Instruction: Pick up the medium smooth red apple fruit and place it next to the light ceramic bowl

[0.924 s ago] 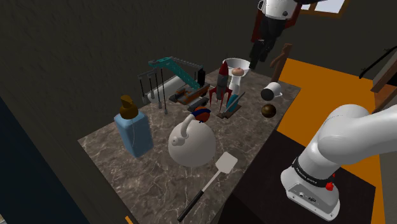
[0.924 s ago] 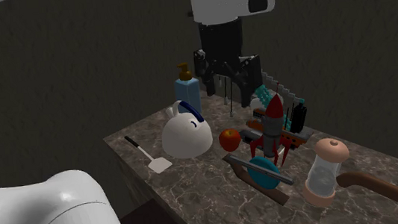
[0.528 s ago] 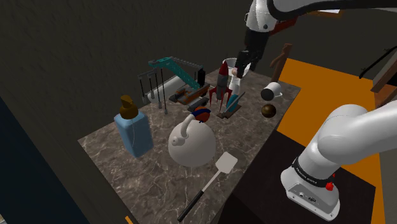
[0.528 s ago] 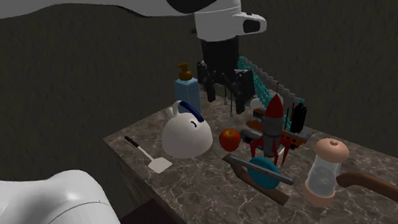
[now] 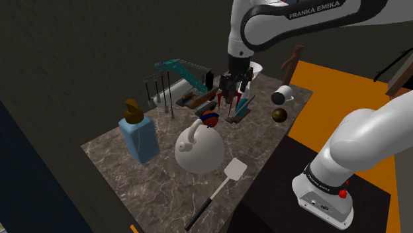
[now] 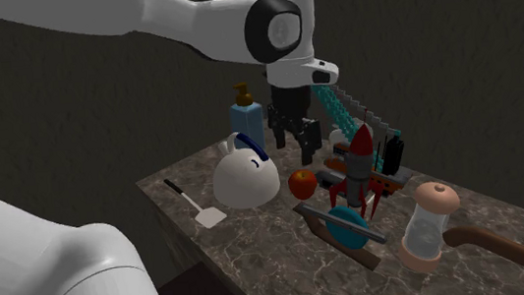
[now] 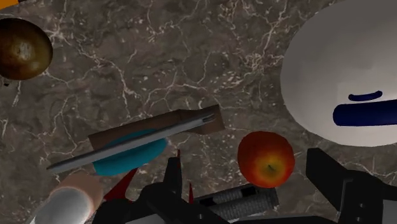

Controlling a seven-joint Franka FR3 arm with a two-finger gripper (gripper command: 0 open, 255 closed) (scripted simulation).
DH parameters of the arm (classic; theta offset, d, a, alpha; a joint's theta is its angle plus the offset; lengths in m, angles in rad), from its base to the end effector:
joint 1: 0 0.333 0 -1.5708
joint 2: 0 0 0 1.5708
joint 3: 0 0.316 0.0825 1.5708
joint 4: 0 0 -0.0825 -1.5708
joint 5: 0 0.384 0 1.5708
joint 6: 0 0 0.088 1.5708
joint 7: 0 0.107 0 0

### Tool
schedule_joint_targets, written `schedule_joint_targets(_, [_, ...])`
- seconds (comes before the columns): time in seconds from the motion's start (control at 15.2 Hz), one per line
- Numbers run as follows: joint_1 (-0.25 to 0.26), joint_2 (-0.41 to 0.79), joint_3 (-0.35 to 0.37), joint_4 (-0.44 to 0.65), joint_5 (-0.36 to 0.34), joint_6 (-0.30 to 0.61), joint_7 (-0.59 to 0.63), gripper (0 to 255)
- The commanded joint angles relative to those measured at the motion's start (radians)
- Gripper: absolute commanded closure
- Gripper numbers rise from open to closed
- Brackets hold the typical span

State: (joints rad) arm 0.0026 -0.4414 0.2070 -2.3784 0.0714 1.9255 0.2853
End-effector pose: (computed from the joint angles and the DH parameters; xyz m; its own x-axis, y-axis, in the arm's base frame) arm 0.4048 0.0964 0.4812 0.9926 -0.1212 -0.0116 -0.1209 -0.9923 0.0257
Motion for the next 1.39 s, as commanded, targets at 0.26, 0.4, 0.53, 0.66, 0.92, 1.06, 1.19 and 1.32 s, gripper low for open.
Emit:
schedule_joint_targets(0.26, [-0.011,0.226,0.073,0.062,-0.005,0.113,0.19,0])
schedule_joint_targets(0.4, [-0.012,0.307,0.091,0.093,-0.015,0.144,0.253,0])
schedule_joint_targets(0.53, [-0.012,0.381,0.103,0.125,-0.028,0.17,0.31,0])
schedule_joint_targets(0.66, [-0.01,0.392,0.103,0.108,-0.031,0.197,0.312,0])
schedule_joint_targets(0.92, [-0.009,0.417,0.105,0.077,-0.039,0.253,0.318,0])
schedule_joint_targets(1.06, [-0.009,0.428,0.106,0.066,-0.042,0.274,0.321,0])
schedule_joint_targets(1.19, [-0.009,0.428,0.106,0.066,-0.042,0.274,0.321,0])
schedule_joint_targets(1.32, [-0.009,0.428,0.106,0.066,-0.042,0.274,0.321,0])
